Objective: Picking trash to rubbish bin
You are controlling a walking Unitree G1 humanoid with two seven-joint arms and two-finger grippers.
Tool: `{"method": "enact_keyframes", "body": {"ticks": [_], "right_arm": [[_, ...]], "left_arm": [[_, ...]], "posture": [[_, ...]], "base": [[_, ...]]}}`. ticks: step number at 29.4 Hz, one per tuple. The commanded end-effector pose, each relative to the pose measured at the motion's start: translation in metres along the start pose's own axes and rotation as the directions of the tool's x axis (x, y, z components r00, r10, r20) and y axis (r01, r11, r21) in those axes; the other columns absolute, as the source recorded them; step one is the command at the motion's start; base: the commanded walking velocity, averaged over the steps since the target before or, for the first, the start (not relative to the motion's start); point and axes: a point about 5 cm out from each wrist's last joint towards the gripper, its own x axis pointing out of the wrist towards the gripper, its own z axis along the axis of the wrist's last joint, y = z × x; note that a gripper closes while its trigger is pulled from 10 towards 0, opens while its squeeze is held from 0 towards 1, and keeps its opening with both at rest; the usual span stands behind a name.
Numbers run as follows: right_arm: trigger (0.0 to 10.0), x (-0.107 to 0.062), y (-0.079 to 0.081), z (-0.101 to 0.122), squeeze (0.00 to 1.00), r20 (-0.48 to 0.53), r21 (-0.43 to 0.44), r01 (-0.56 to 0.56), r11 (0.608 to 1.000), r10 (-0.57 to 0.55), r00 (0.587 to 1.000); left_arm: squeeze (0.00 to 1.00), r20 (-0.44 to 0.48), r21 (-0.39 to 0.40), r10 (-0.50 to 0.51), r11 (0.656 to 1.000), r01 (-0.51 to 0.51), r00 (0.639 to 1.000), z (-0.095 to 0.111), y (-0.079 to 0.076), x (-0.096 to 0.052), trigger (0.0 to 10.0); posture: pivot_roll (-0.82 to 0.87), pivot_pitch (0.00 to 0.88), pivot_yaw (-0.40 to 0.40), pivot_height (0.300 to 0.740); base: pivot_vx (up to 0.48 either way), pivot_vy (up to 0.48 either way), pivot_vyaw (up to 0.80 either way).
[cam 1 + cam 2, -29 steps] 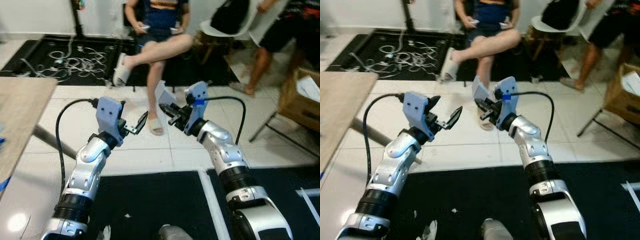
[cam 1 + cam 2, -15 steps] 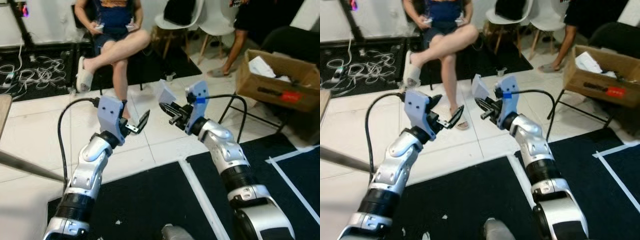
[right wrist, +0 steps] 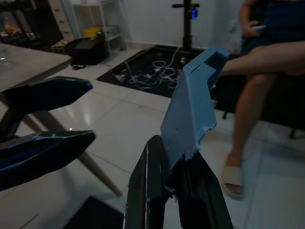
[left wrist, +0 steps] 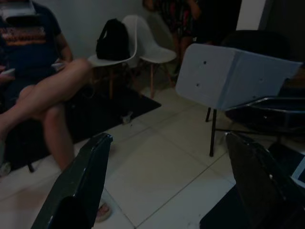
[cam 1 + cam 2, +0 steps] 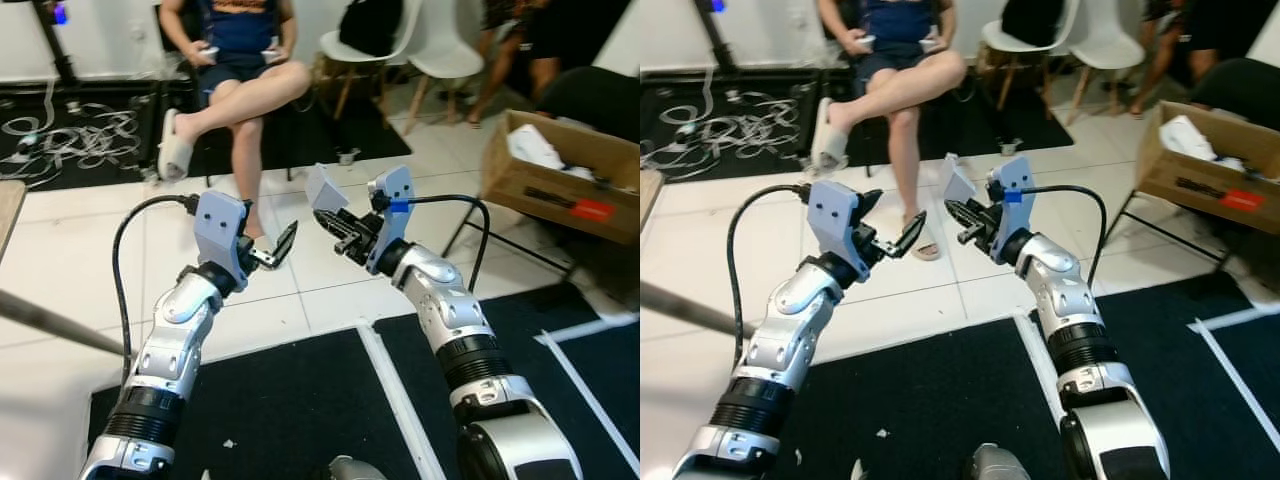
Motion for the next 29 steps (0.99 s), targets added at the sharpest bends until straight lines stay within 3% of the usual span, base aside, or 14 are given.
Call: {"method": "enact_keyframes", "body": {"ticks": [1, 29], "right_arm": [[10.0, -0.0013, -0.0026, 0.0033, 0.0, 0.015, 0.003, 0.006, 1.0, -0.006, 1.0], [10.0, -0.0015, -0.0035, 0.0032, 0.0, 0.017, 0.008, 0.006, 1.0, -0.006, 1.0]], "left_arm": [[0.0, -0.013, 0.003, -0.019, 1.0, 0.019, 1.0, -0.002, -0.0037, 0.0005, 10.0], [0.0, -0.014, 0.002, -0.02, 1.0, 0.02, 1.0, -0.0023, -0.0033, 0.0007, 10.0]], "posture": [[-0.02, 0.0, -0.037, 0.74], [-0.02, 0.0, -0.036, 0.74]], "base": [[0.0, -0.48, 0.0], [0.0, -0.48, 0.0]]}}
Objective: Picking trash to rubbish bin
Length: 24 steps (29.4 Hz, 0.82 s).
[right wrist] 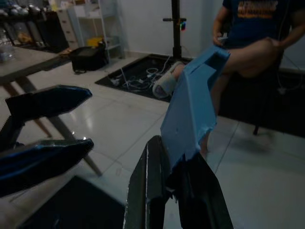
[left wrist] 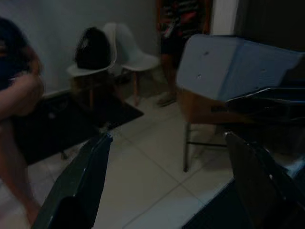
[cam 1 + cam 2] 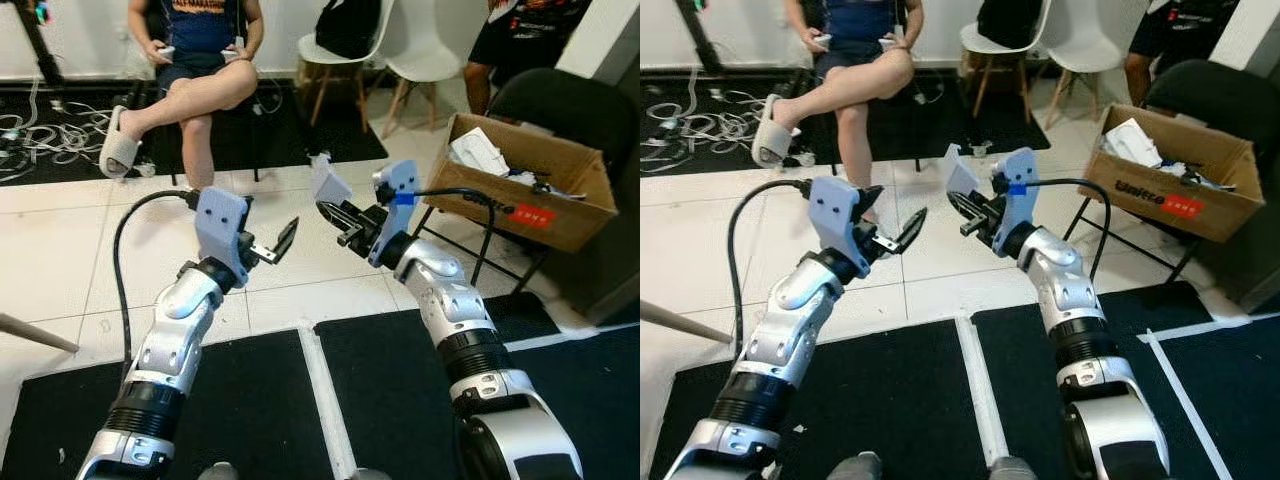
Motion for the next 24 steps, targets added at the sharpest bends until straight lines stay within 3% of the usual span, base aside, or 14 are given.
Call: {"method": "enact_keyframes", "body": {"ticks": [1, 18, 24], "right_arm": [[10.0, 0.0012, -0.0001, 0.0025, 0.0, 0.009, 0.001, -0.003, 1.0, 0.003, 1.0], [10.0, 0.001, -0.0001, 0.0016, 0.0, 0.008, 0.002, -0.003, 1.0, 0.003, 1.0], [10.0, 0.001, 0.0, 0.0009, 0.0, 0.007, 0.001, -0.003, 1.0, 0.003, 1.0]], "left_arm": [[0.0, -0.008, 0.004, -0.017, 1.0, 0.017, 1.0, -0.0006, -0.0028, 0.0017, 10.0], [0.0, -0.011, 0.004, -0.021, 1.0, 0.021, 1.0, -0.0016, -0.0034, 0.0017, 10.0], [0.0, -0.009, -0.011, -0.013, 1.0, 0.012, 1.0, -0.0025, -0.0026, 0.0016, 10.0]], "posture": [[-0.02, 0.0, -0.036, 0.74], [-0.02, 0.0, -0.038, 0.74], [-0.02, 0.0, -0.038, 0.74]], "base": [[0.0, -0.48, 0.0], [0.0, -0.48, 0.0], [0.0, -0.061, 0.0]]}}
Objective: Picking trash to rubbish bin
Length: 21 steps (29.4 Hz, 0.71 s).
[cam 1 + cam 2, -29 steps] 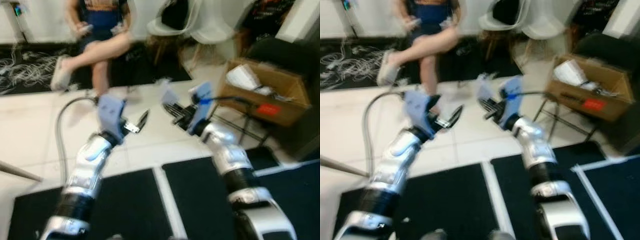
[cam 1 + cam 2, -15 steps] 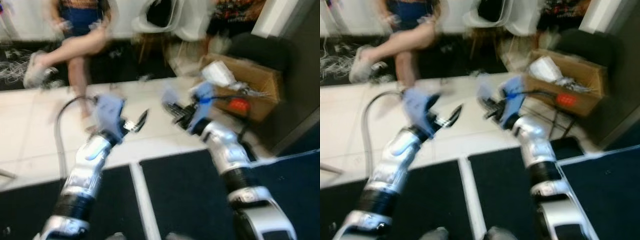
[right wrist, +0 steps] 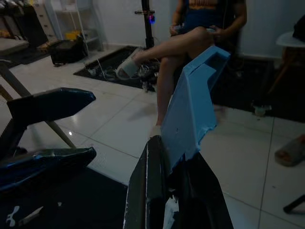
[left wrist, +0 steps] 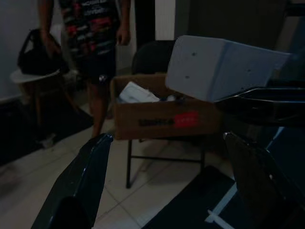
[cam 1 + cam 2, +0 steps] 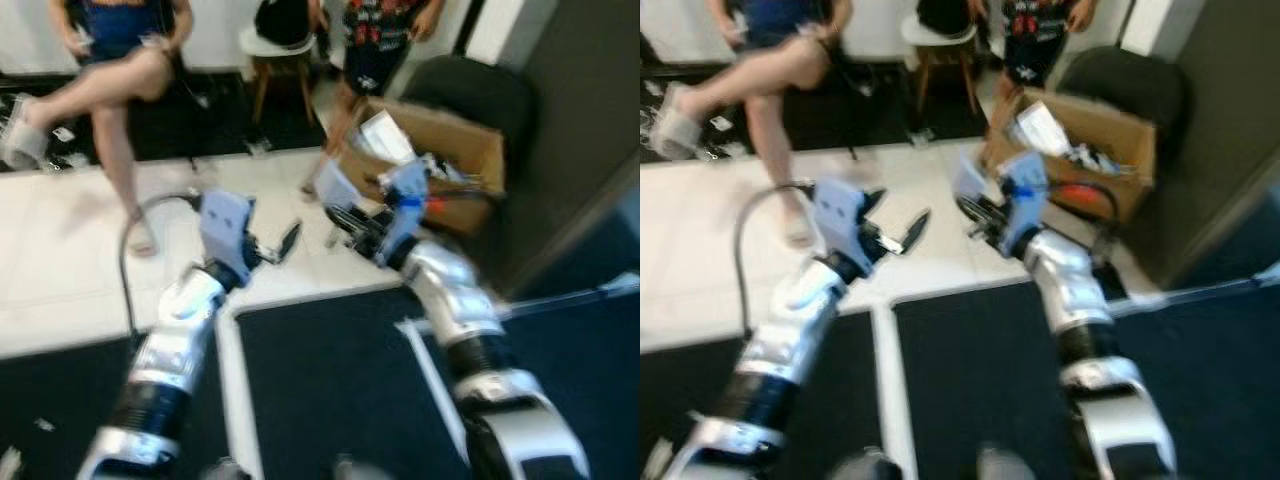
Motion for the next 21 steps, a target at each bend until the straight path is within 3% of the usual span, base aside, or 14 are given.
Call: {"method": "enact_keyframes", "body": {"ticks": [1, 11, 21], "right_arm": [[10.0, -0.0024, -0.0016, -0.0029, 0.0, -0.011, 0.0, 0.004, 1.0, -0.004, 1.0], [10.0, -0.0026, -0.0018, -0.0022, 0.0, -0.009, 0.001, 0.004, 1.0, -0.004, 1.0], [10.0, -0.0027, -0.0026, -0.0012, 0.0, -0.008, 0.002, 0.005, 1.0, -0.005, 1.0]], "left_arm": [[0.0, -0.016, -0.016, 0.001, 1.0, -0.001, 1.0, -0.0048, -0.0008, -0.0018, 10.0], [0.0, -0.003, -0.009, -0.005, 1.0, 0.005, 1.0, -0.0028, -0.0015, -0.0019, 10.0], [0.0, 0.003, -0.008, -0.011, 1.0, 0.012, 1.0, -0.0017, -0.0021, -0.0013, 10.0]], "posture": [[-0.02, 0.0, -0.038, 0.74], [-0.02, 0.0, -0.038, 0.74], [-0.02, 0.0, -0.039, 0.74]], "base": [[0.0, 0.0, 0.0], [0.0, 0.0, 0.0], [0.268, 0.0, 0.0]]}}
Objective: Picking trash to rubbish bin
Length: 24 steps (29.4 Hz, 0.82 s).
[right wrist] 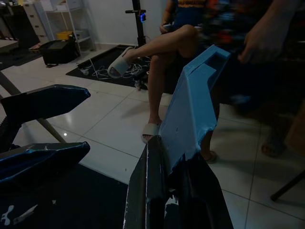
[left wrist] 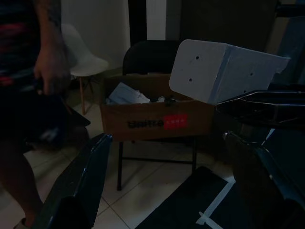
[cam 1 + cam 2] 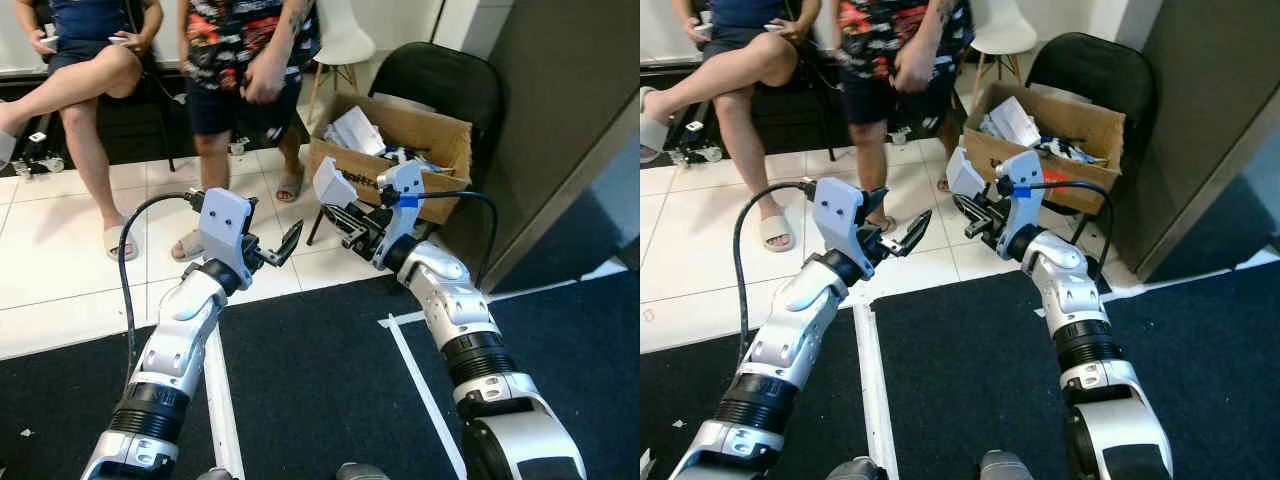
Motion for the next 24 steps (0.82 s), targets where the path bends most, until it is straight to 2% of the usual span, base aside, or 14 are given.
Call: {"method": "enact_keyframes", "body": {"ticks": [1, 15, 24], "right_arm": [[10.0, 0.0002, -0.001, 0.0019, 0.0, 0.001, -0.003, -0.002, 1.0, 0.002, 1.0], [10.0, 0.0005, -0.001, 0.0016, 0.0, -0.007, -0.006, 0.005, 1.0, -0.005, 1.0], [10.0, 0.0012, -0.0014, -0.0001, 0.0, -0.033, -0.019, 0.006, 1.0, -0.006, 0.999]], "left_arm": [[0.0, 0.002, -0.001, -0.007, 1.0, 0.007, 1.0, -0.0005, -0.0006, -0.0008, 10.0], [0.0, -0.001, 0.005, -0.008, 1.0, 0.008, 1.0, -0.0007, -0.0001, -0.0012, 10.0], [0.0, -0.002, 0.005, -0.009, 1.0, 0.009, 1.0, -0.0009, 0.0003, -0.0014, 10.0]], "posture": [[-0.02, 0.0, -0.039, 0.74], [-0.02, 0.0, -0.037, 0.74], [-0.02, 0.0, -0.037, 0.74]], "base": [[0.277, 0.0, 0.0], [0.294, 0.0, 0.0], [0.322, 0.0, -0.76]]}}
